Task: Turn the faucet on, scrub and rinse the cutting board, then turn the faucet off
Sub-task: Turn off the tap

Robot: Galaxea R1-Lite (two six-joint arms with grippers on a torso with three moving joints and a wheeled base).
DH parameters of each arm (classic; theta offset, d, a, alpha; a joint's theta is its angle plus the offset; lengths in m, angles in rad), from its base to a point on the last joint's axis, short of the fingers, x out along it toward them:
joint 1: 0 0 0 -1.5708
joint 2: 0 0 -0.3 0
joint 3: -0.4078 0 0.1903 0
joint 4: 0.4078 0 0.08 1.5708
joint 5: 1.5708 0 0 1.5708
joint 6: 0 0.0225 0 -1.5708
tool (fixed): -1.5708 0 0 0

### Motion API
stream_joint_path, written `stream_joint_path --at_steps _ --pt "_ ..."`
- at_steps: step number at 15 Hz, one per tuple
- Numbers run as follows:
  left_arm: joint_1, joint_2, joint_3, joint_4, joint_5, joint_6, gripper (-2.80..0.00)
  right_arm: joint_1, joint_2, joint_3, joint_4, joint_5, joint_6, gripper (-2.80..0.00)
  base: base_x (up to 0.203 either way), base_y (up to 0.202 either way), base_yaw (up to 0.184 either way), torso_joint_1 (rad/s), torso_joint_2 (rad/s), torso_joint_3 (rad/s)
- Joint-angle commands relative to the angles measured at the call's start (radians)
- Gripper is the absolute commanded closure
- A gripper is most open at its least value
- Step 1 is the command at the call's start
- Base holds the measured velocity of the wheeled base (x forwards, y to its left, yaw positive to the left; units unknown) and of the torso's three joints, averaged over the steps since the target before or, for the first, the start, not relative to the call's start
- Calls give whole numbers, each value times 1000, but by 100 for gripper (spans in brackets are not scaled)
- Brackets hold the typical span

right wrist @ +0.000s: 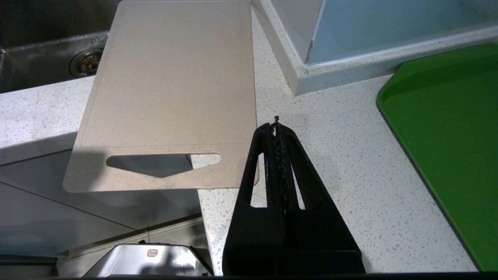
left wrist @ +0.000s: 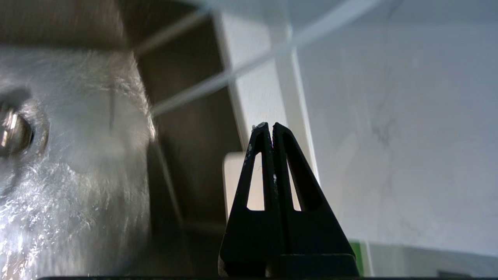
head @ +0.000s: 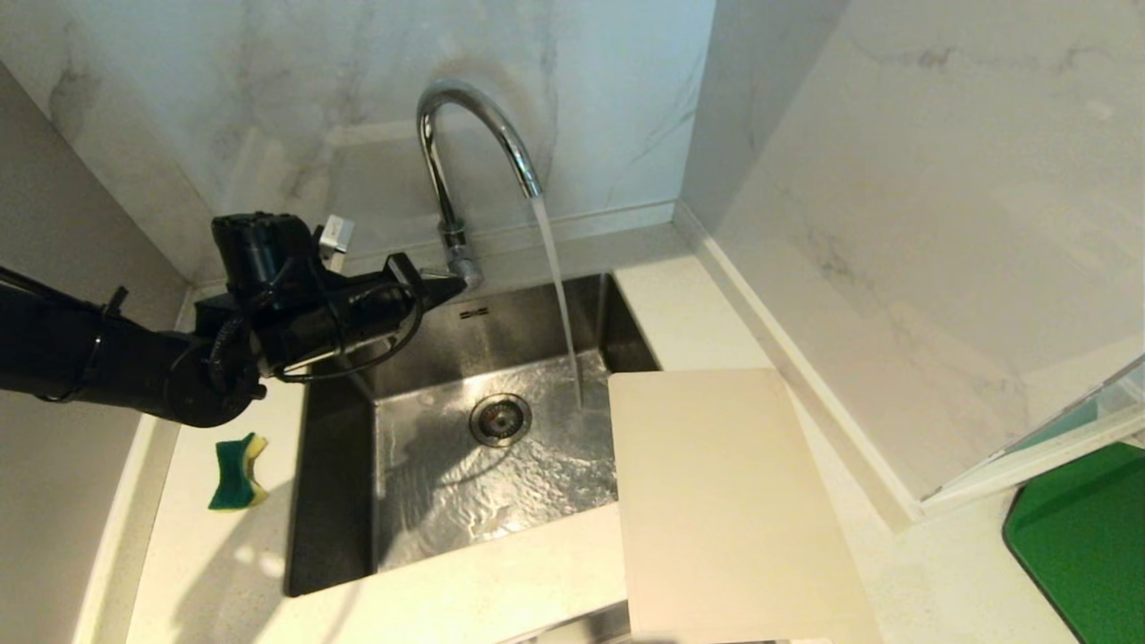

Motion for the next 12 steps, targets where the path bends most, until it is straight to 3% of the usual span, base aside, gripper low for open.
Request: stream_joint_path --at_steps 1,6,12 --pt "2 99 -48 -60 -1 -1 0 0 0 0 0 0 0 0 0 0 0 0 0 0" --pt "13 224 -123 -200 15 13 0 0 0 0 0 0 0 0 0 0 0 0 0 0" --pt "36 301 -222 -226 21 20 0 0 0 0 0 0 0 0 0 0 0 0 0 0"
